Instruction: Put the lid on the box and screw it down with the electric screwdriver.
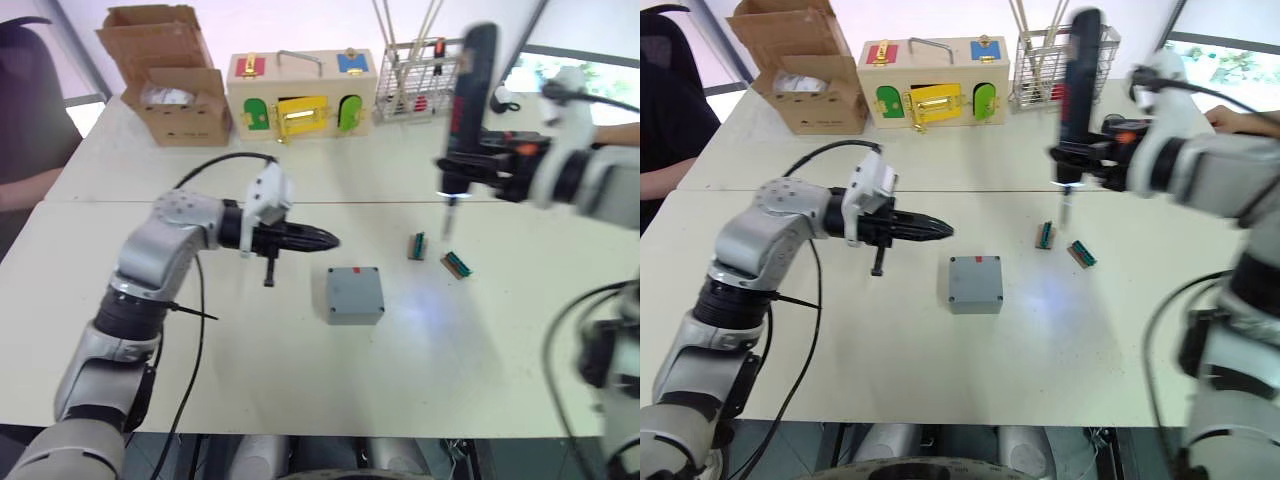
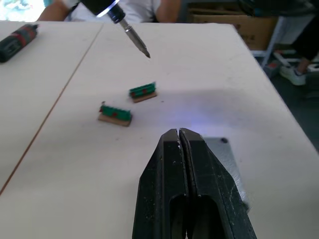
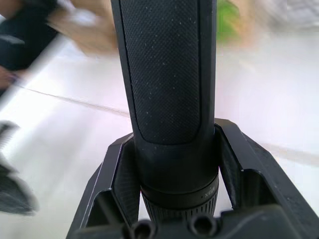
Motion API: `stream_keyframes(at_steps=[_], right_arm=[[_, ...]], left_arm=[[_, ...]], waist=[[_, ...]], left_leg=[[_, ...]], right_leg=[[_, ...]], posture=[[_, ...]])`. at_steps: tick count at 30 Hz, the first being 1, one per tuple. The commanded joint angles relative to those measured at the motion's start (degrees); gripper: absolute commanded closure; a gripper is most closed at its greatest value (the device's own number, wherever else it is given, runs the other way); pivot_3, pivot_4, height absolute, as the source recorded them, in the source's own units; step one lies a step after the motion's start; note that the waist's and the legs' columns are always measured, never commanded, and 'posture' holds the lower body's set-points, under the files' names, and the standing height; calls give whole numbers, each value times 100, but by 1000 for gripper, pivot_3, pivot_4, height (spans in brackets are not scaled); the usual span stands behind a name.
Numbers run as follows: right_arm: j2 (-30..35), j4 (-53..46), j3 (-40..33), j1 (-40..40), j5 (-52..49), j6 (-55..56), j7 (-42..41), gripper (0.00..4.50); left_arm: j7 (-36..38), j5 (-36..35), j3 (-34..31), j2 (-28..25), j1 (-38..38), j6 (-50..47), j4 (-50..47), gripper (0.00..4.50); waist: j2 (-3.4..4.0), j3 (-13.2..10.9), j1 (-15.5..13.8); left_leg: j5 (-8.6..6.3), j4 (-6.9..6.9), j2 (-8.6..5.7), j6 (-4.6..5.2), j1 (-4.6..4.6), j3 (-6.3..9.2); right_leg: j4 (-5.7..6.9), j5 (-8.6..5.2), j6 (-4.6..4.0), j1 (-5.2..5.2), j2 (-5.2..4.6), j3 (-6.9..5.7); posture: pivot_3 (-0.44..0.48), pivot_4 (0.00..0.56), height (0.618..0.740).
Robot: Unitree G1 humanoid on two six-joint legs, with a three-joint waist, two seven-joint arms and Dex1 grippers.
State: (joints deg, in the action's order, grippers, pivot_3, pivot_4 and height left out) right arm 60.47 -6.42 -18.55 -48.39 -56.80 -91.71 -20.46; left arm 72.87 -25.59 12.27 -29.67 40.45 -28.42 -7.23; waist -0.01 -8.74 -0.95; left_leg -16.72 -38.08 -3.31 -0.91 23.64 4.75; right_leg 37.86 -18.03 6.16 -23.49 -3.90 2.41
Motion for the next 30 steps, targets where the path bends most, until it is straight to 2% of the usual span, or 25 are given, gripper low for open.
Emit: stream_keyframes(at_steps=[1,4,8,9,11,13,16,18,22,30], right_arm=[[1361,148,263,502,-377,11,-1600,2702],[2518,445,1129,1430,248,602,-2714,2702],[2966,1085,2005,1820,963,1423,-3840,2702],[2911,1269,2227,1723,1132,1499,-4024,2702],[2387,2069,2790,1065,1669,1297,-3914,2702],[1954,2728,3282,536,2186,1169,-3844,2702],[1646,3242,3767,86,2704,1182,-4027,2702],[1481,3566,4065,-72,3024,1360,-4241,2702],[1215,3902,4514,-235,3451,1472,-4590,2702],[913,4446,4679,-316,4093,1809,-5015,2702]], left_arm=[[33,-38,166,122,-50,166,-348,4500],[-48,103,318,219,-140,292,-407,4500],[-103,704,702,75,-319,753,-344,4500],[-109,836,774,36,-384,882,-300,4500],[-164,873,785,16,-522,940,-311,4500],[-266,902,762,11,-608,913,-413,4500],[-336,922,748,-25,-671,881,-528,4500],[-382,885,730,-87,-748,797,-684,4500],[-491,804,656,-235,-901,614,-945,4500],[-638,752,639,-283,-956,445,-1102,4500]], waist=[[4,-1,25],[3,-3,126],[35,-17,218],[49,-19,223],[67,-19,232],[56,-26,248],[57,-26,154],[56,-27,111],[56,-26,50],[56,-27,24]], left_leg=[[-9,3,3,14,1,1],[-25,2,14,42,-2,-23],[-24,-15,14,43,-32,-65],[-24,-15,14,43,-40,-75],[-24,-14,17,43,-57,-87],[-23,-14,22,42,-61,-91],[-23,-13,22,41,-38,-87],[-4,-12,20,7,-4,-84],[-2,-19,16,2,51,-94],[-1,-59,16,0,53,-93]], right_leg=[[-6,0,0,0,4,0],[-4,0,1,1,13,7],[17,1,2,6,12,39],[24,1,3,7,13,47],[29,1,3,12,22,58],[30,1,3,12,22,64],[27,1,3,-9,21,62],[27,1,3,-45,16,59],[30,2,5,-100,10,59],[50,4,6,-91,19,57]], posture=[[0,150,740],[0,150,740],[0,150,740],[0,150,740],[0,150,740],[0,150,740],[0,150,740],[0,150,740],[0,150,740],[0,150,740]])
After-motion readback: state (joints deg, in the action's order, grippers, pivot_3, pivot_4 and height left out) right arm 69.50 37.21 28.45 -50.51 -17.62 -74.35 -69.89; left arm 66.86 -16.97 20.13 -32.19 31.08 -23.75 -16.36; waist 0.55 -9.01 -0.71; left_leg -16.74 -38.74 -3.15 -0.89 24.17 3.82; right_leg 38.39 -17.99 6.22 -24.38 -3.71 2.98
